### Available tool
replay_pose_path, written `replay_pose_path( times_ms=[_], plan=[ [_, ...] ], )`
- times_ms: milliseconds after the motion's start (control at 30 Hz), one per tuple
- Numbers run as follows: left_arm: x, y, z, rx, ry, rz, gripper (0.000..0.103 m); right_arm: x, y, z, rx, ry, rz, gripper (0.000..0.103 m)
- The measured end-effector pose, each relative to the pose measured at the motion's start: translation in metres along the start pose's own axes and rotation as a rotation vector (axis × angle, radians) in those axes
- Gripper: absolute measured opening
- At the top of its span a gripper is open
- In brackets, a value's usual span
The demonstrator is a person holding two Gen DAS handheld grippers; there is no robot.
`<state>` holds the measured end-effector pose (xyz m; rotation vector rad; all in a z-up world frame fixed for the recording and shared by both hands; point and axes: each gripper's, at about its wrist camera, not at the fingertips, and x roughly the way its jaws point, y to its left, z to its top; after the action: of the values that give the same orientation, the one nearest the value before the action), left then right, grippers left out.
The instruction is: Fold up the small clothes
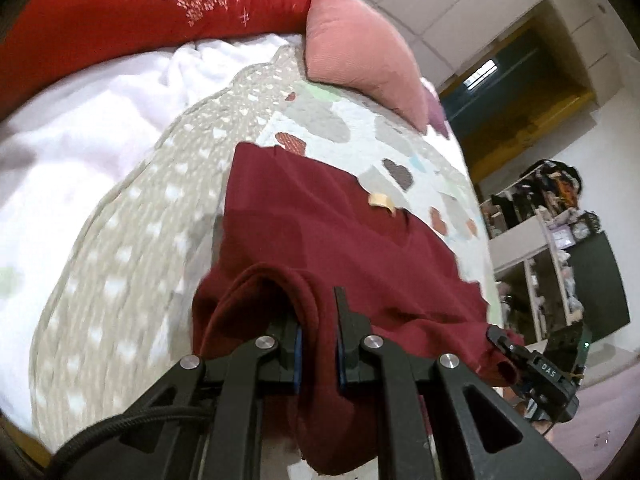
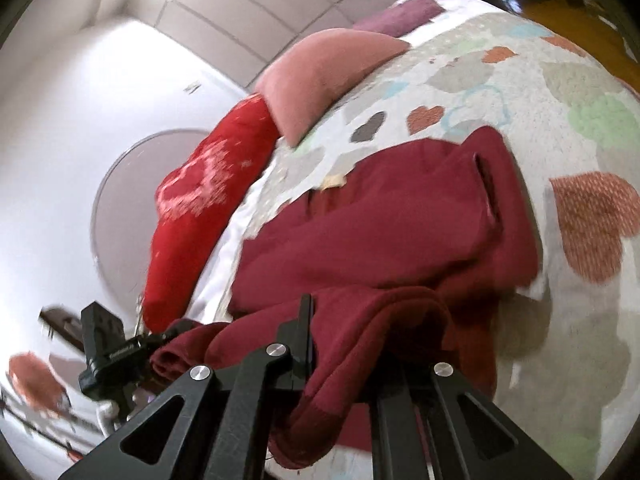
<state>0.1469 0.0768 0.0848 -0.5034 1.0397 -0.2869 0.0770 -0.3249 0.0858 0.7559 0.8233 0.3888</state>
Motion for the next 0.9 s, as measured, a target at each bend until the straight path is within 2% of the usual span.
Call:
replay_pose_path(
  times_ms=[133,200,233,300,367,433,533,700,767,900],
  plan=[
    [0.037,0.008,0.032,-0.057,0.038,0.003,0.013,0.022,-0.023,0.034,0.07,-0.007,-0.034,0.008],
    [0.046,0.014,0.043,-0.096,0.047,-0.029,0.013,0.033,-0.038,0.049,0.135,-0.018,-0.04,0.01],
    [0.051,0.019,0.05,-0.138,0.052,-0.068,0.014,0.039,-0.045,0.056,0.169,-0.018,-0.037,0.014],
    [0.056,0.026,0.058,-0.203,0.057,-0.14,0.017,0.049,-0.055,0.067,0.221,-0.017,-0.027,0.029],
    [0.06,0.034,0.065,-0.269,0.052,-0.207,0.022,0.056,-0.062,0.077,0.254,-0.038,-0.019,0.06],
    [0.062,0.038,0.072,-0.308,0.049,-0.257,0.025,0.061,-0.068,0.087,0.287,-0.076,-0.012,0.069],
    [0.059,0.04,0.078,-0.331,0.03,-0.283,0.033,0.066,-0.074,0.099,0.319,-0.1,-0.019,0.07],
    [0.05,0.048,0.084,-0.361,0.011,-0.311,0.035,0.062,-0.073,0.111,0.274,-0.118,-0.057,0.071],
    [0.038,0.052,0.084,-0.351,-0.025,-0.276,0.044,0.056,-0.07,0.111,0.251,-0.128,-0.072,0.074],
    [0.022,0.061,0.084,-0.349,-0.059,-0.244,0.045,0.04,-0.062,0.105,0.218,-0.142,-0.096,0.075]
  ],
)
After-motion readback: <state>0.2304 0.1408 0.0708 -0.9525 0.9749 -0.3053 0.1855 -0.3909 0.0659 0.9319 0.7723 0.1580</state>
